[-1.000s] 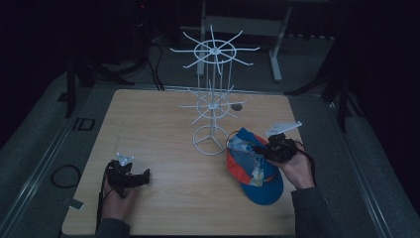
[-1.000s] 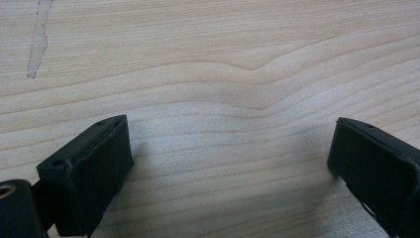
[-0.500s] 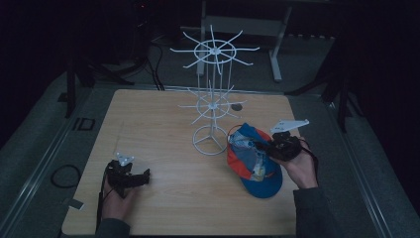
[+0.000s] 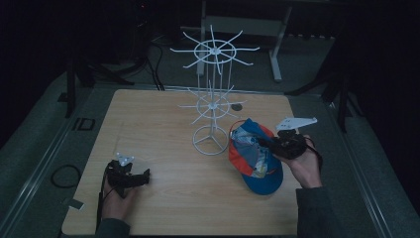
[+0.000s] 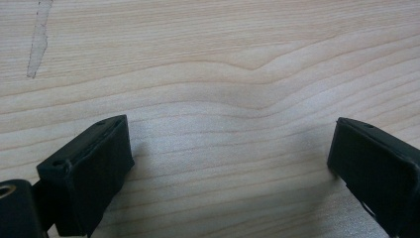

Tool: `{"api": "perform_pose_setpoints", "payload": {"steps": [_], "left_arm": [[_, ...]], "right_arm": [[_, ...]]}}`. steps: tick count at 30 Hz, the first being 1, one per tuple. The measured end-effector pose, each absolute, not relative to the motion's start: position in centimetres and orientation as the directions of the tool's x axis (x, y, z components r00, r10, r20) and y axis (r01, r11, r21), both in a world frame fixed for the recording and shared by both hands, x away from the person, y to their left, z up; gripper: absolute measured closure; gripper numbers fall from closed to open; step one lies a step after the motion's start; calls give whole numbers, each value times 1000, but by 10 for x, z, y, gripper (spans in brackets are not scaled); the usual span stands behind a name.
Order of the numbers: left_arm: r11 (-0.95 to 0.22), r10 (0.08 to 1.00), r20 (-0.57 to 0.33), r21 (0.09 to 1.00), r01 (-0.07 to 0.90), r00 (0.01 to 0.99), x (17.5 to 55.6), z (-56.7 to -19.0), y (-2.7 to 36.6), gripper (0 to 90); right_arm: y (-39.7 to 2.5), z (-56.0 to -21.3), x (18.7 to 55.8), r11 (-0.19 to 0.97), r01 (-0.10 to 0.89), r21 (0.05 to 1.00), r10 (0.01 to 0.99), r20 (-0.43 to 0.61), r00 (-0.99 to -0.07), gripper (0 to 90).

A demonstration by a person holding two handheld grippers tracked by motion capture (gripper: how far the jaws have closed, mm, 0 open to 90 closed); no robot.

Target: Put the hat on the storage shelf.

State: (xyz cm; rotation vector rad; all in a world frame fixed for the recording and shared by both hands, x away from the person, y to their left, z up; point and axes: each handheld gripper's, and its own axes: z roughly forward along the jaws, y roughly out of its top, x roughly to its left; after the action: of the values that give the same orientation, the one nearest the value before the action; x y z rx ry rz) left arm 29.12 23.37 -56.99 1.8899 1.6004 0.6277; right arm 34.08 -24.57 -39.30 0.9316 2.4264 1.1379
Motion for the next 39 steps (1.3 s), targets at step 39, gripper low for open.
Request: {"api": "perform_pose_setpoints", "payload": {"steps": [39], "left_arm": [[-113, 985, -13, 693, 712, 170, 291, -570, 234, 39]], "right_arm": [[-264, -362, 326, 433, 377, 819, 682, -24, -731, 884]]}}
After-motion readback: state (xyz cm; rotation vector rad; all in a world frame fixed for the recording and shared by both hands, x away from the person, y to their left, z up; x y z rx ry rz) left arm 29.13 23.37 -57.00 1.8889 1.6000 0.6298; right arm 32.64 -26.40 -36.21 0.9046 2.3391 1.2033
